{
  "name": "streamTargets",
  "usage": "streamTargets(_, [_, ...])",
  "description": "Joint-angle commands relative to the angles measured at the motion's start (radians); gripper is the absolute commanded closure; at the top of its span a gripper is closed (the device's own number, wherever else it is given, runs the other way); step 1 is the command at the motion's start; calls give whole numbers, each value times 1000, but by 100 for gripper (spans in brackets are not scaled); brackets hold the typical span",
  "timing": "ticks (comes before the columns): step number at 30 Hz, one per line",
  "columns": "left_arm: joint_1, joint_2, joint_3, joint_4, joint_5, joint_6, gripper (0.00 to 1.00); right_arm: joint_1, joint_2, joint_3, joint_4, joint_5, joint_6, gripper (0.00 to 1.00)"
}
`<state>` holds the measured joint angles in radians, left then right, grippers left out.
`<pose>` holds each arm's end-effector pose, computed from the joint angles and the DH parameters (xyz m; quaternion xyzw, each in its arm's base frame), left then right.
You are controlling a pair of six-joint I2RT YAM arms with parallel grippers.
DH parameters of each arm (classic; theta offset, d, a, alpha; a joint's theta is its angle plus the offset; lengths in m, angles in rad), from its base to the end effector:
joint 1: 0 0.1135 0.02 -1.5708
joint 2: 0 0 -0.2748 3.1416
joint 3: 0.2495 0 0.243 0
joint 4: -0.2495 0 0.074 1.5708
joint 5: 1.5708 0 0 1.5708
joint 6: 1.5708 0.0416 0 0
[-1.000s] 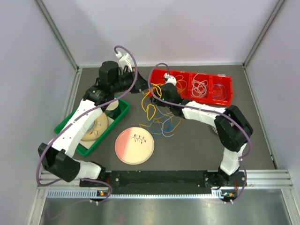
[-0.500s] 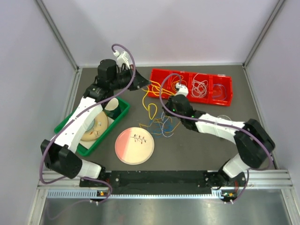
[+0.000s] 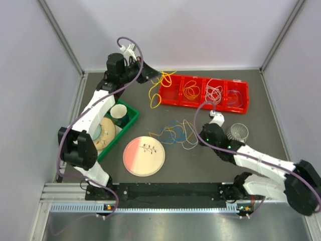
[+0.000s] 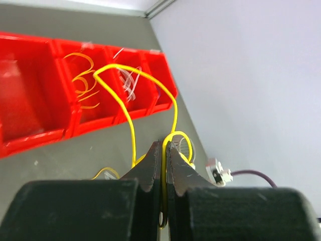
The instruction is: Untangle the cables
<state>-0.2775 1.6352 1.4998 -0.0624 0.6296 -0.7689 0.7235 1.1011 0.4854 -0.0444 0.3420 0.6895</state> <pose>0.3632 -0.1289 0.3942 0.0115 0.7611 -0.5086 0.4024 0.1681 0.1298 0.2021 0.0598 0.8862 0.1651 0.4288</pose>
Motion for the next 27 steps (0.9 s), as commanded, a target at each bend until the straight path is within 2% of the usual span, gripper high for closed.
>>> streamTargets(1, [-12,67,83,165,62,-79,100,-7,-184,-34,-87,123,38,100])
streamTargets(3, [-37,128,105,226,87,-87,100,-7,-258,-51,-104,150,51,100])
streamTargets(6, [-75,234,197,211,99,-70,100,-9,-302,-64,-124,161,62,100])
streamTargets(13, [-143,432,422,214,73,-38,100,-10,-314,-61,-187,153,96,100])
streamTargets(15, [-153,483,442,239,52,-41,100,-9,-319,-65,-199,146,110,100])
streamTargets(18, [-157,546,473,321,38,-53,100,-9,-320,-73,-201,140,122,100])
streamTargets(22, [-163,580,436,546,-14,-55,100,-9,-305,-74,-204,127,130,100])
streamTargets(27, [-173,650,462,657,-86,-32,100,-9,-307,-84,-207,117,140,100])
